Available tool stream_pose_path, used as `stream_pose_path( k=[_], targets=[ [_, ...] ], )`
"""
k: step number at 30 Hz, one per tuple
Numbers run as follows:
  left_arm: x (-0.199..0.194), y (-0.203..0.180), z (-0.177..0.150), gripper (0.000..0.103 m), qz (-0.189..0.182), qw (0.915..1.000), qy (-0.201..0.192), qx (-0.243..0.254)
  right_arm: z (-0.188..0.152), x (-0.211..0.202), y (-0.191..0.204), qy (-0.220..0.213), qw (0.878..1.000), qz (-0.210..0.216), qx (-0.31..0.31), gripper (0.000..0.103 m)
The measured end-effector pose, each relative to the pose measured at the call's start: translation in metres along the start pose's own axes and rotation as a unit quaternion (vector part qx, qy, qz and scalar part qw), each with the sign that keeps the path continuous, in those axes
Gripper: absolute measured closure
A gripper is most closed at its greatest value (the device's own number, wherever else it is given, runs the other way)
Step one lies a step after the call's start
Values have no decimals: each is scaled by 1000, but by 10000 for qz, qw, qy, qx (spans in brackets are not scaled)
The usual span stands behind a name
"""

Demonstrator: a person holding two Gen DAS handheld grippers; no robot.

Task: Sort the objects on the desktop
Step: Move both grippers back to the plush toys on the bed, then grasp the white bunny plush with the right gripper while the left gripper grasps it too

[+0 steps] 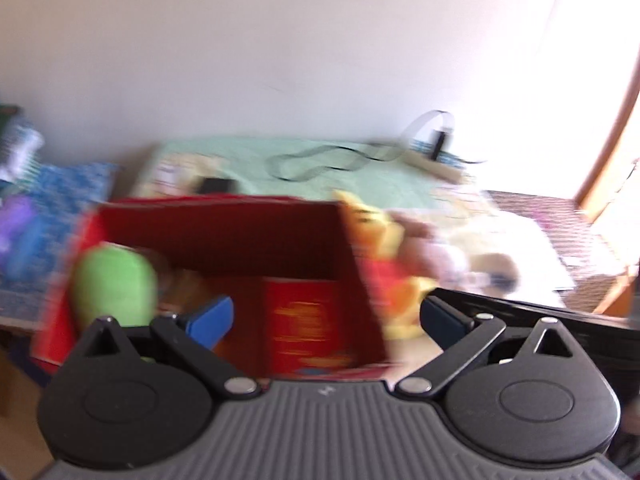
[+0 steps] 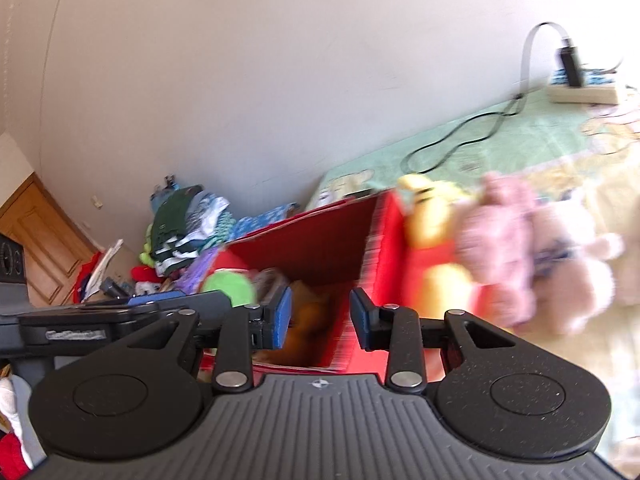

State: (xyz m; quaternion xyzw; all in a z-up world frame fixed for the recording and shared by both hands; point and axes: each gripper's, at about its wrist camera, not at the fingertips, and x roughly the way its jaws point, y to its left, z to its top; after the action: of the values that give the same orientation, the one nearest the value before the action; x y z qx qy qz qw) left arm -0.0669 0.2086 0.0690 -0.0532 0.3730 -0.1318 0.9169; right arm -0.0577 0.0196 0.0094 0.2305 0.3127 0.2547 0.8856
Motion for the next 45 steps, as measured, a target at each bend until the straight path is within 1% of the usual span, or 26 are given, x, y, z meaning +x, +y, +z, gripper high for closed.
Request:
stream_pose_path(
  k=[2,5,8,11,13,15,17,19,22,27,31,34,35,37,39,41,43,45],
  targets=[
    [12,-21,-2,3,-261,9996,101,-29,3,-13,-18,-55,9999,-94,101,67],
    [29,-54,-6,2,-434,9989,161,24,6,-29,-45,-120,9993,-223,272,67],
    [49,-82,-10,2,-736,9967,345,20,9,-42,-70,-146,9986,-357,373,66],
    [68,-104,-16,1,-829,9957,394,-154,11,-54,-97,-153,9974,-505,495,66],
    [82,-120,-17,1,-839,9951,528,-56,12,-60,-115,-130,9960,-624,630,66],
    [95,-135,-18,1,-719,9954,604,181,11,-65,-133,-101,9940,-747,793,66],
    [101,-144,-18,1,-641,9954,651,304,11,-72,-151,-90,9918,-825,973,65],
    [104,-147,-15,1,-508,9963,608,329,12,-78,-164,-93,9905,-830,1094,65],
    [108,-144,-5,1,-184,9979,478,387,17,-82,-177,-103,9899,-836,1137,65],
    [106,-121,16,1,354,9988,291,161,27,-73,-195,-1,9876,-483,1492,65],
    [106,-114,16,1,714,9967,297,249,45,-55,-197,90,9868,-73,1617,65],
    [107,-115,9,1,752,9963,348,241,65,-40,-186,153,9889,274,1449,64],
    [110,-116,8,1,772,9960,372,246,71,-33,-181,205,9900,404,1337,61],
    [113,-119,10,2,767,9961,348,282,81,-19,-173,339,9916,483,1151,60],
    [116,-122,15,2,682,9968,320,262,85,-10,-169,367,9928,437,1054,60],
    [121,-127,19,2,537,9975,370,259,87,-9,-173,291,9929,293,1112,60],
    [125,-140,19,2,297,9982,371,358,85,-18,-186,91,9927,-74,1199,60],
    [134,-159,15,2,76,9973,350,638,81,-33,-200,-125,9906,-633,1203,60]
  ],
)
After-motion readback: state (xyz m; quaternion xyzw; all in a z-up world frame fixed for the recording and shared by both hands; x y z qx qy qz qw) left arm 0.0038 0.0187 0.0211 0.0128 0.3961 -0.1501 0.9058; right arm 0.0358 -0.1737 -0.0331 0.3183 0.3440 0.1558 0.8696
